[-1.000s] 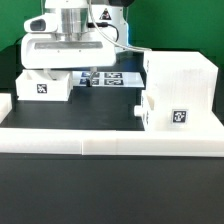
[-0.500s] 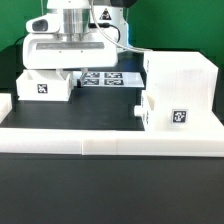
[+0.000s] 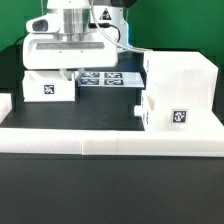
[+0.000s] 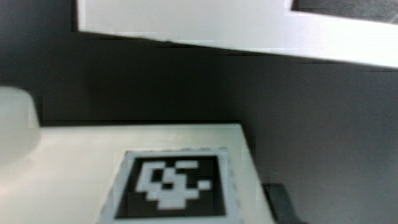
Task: Assemble drawer
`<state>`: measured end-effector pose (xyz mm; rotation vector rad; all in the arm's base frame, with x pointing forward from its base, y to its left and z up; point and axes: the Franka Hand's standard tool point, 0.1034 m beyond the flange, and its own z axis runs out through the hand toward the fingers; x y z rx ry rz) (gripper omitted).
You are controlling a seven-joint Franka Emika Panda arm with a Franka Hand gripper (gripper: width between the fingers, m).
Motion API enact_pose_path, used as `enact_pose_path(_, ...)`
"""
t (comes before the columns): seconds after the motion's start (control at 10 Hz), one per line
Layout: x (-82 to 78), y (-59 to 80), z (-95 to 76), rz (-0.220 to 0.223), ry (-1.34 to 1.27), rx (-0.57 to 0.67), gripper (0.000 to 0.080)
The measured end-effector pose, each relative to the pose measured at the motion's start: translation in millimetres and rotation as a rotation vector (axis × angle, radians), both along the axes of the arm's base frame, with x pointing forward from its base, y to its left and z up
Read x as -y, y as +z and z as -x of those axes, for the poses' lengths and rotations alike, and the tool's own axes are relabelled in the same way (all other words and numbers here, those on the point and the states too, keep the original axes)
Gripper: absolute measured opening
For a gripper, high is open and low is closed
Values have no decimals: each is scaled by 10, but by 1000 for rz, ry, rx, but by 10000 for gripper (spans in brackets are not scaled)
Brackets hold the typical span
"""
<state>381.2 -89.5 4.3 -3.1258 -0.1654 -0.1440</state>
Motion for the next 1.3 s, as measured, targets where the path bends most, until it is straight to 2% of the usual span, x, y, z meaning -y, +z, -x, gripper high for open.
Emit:
enact_pose_path(0.3, -15, 3, -6, 0, 5, 1, 42)
enact_pose_path(0.4, -117, 56, -75, 2, 58, 11, 42)
enact_pose_path(0.6, -385, 235, -285, -22, 84, -2, 42)
enact_pose_path(0.8, -600, 358, -573, -36, 95, 16, 42)
enact_pose_path(0.9, -642, 393, -685, -39, 125, 19, 42)
enact_pose_path(1.1, -618, 357, -629, -35, 144, 16, 42)
enact_pose_path(1.3, -604, 343, -622, -15, 316, 21, 42)
